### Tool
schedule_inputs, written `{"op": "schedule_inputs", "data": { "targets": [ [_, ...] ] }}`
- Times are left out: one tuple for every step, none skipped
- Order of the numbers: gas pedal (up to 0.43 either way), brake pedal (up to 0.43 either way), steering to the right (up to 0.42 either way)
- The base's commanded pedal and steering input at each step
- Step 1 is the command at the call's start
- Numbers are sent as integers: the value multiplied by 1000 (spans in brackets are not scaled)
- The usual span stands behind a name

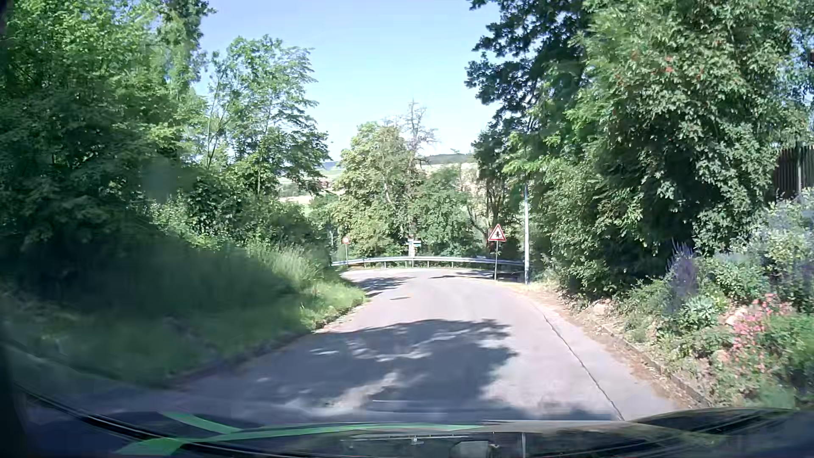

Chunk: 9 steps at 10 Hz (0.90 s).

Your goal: Follow the waypoints while adhering to traffic rules and regulations

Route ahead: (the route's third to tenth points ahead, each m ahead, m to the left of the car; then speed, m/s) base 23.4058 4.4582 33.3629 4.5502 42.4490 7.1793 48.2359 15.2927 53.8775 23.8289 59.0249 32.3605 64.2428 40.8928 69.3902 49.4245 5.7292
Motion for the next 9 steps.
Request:
{"op": "schedule_inputs", "data": {
  "targets": [
    [0,171,62],
    [0,159,50],
    [0,183,41],
    [0,177,41],
    [0,189,38],
    [0,189,31],
    [0,177,28],
    [0,183,25],
    [0,195,23]
  ]
}}
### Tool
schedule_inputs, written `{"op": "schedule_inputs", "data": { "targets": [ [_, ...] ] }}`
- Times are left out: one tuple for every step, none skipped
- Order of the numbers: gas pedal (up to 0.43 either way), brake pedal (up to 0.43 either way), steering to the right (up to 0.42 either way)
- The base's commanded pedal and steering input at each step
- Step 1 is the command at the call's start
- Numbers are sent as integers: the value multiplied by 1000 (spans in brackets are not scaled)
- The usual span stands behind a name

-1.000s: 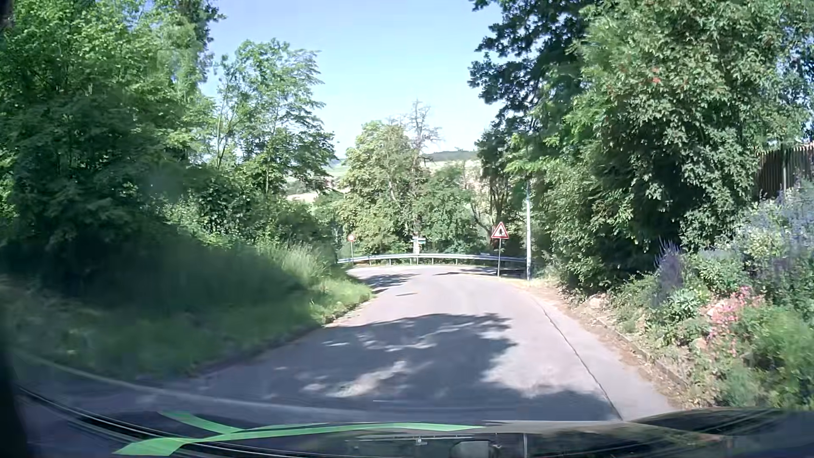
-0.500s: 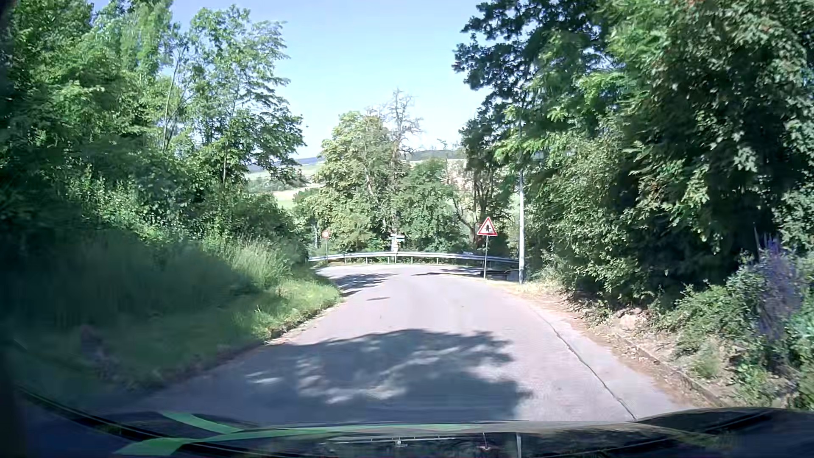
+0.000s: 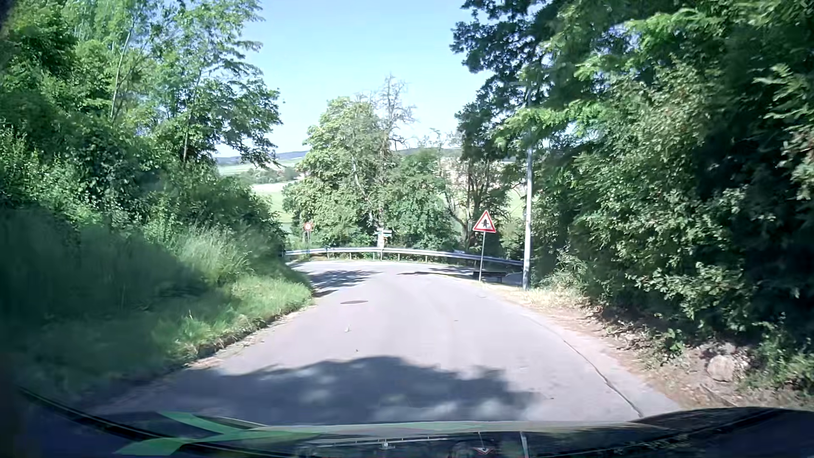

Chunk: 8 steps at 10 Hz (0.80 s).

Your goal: Follow the waypoints while adhering to traffic rules and regulations

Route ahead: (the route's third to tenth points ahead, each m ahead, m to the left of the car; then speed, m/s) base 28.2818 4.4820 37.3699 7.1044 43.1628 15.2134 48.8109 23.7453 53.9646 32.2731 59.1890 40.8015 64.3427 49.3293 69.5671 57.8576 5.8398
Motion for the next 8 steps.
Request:
{"op": "schedule_inputs", "data": {
  "targets": [
    [0,189,21],
    [0,183,15],
    [0,195,3],
    [0,189,2],
    [0,189,1],
    [0,195,0],
    [0,195,-4],
    [0,195,-10]
  ]
}}
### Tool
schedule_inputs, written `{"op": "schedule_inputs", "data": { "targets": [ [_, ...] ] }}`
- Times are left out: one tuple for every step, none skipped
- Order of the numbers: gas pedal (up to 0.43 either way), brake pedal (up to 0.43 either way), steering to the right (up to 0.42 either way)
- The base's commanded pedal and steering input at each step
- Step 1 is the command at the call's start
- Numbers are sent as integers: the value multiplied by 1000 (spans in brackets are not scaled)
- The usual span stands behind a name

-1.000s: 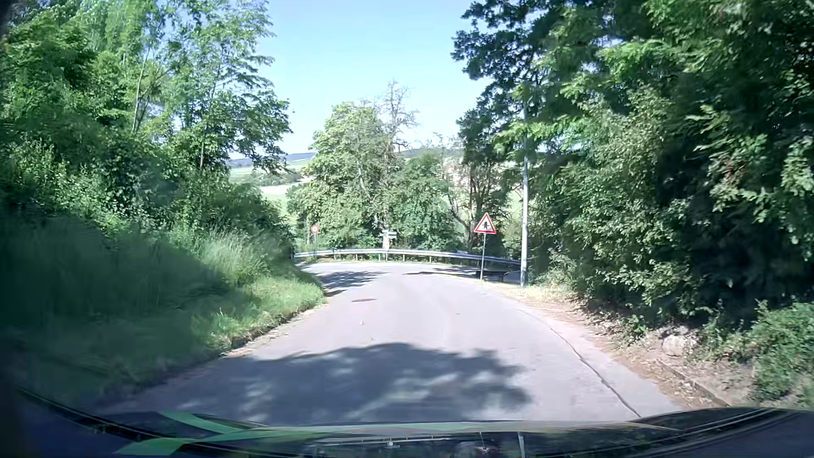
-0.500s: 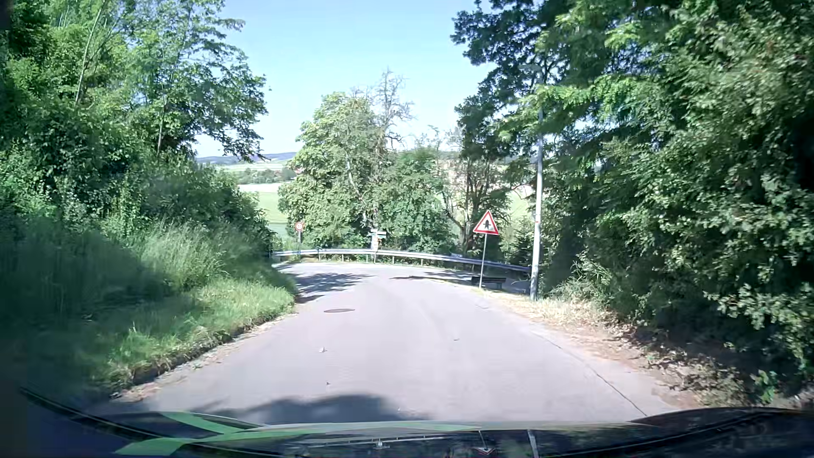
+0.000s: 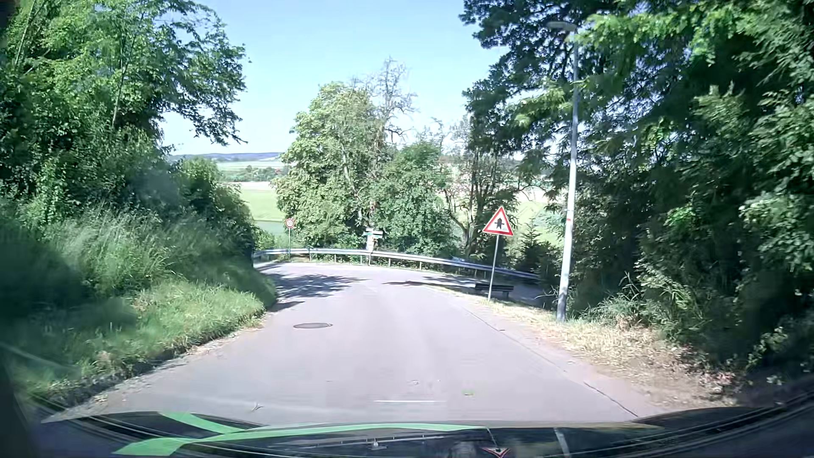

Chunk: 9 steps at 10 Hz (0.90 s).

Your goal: Follow the waypoints while adhering to traffic rules and regulations

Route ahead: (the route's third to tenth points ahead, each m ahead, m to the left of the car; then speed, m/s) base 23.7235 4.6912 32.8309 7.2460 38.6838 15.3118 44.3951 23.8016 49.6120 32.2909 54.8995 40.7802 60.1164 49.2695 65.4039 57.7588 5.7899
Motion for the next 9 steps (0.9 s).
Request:
{"op": "schedule_inputs", "data": {
  "targets": [
    [0,207,-16],
    [0,201,-19],
    [0,201,-23],
    [0,207,-28],
    [0,213,-37],
    [0,195,-42],
    [0,183,-42],
    [0,177,-42],
    [0,177,-42]
  ]
}}
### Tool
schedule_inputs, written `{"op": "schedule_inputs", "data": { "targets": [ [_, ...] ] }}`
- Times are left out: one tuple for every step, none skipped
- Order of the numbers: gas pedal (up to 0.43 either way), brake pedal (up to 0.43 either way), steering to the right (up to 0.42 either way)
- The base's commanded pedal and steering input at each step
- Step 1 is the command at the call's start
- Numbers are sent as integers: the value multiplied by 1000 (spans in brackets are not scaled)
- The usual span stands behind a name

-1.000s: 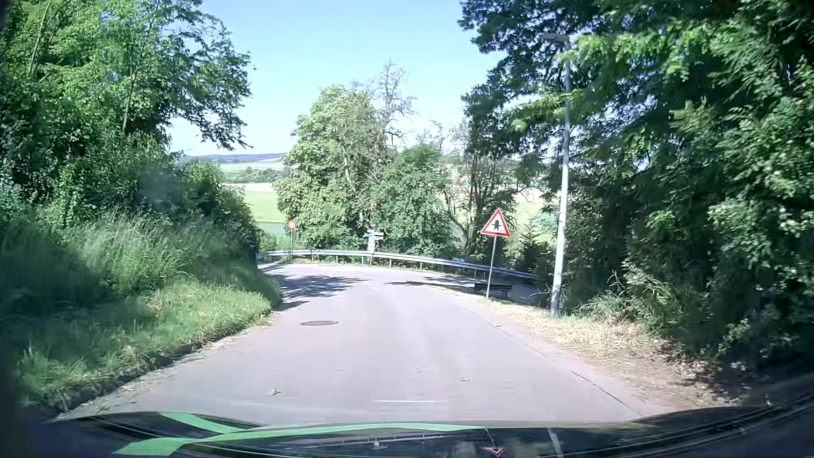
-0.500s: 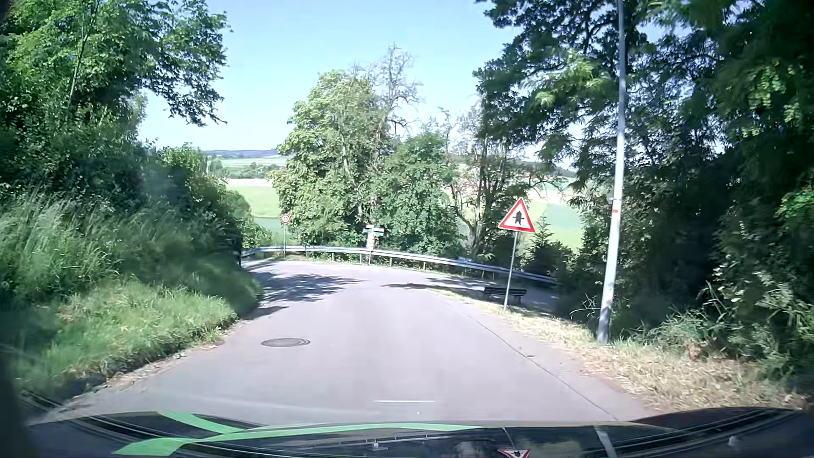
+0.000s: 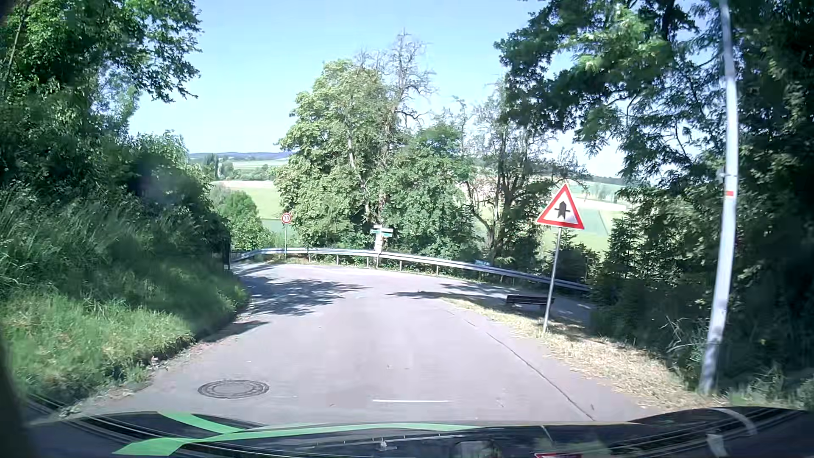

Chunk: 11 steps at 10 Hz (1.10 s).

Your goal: Follow the waypoints while adhering to traffic rules and regulations

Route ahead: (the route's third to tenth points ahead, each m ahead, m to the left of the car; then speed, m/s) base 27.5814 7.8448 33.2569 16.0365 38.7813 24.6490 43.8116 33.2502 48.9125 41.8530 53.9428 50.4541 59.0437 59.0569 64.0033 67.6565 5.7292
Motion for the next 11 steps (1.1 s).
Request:
{"op": "schedule_inputs", "data": {
  "targets": [
    [0,177,-42],
    [0,177,-42],
    [0,165,-42],
    [0,159,-42],
    [0,159,-42],
    [0,159,-44],
    [0,159,-51],
    [0,159,-60],
    [0,159,-68],
    [0,159,-76],
    [0,159,-81]
  ]
}}
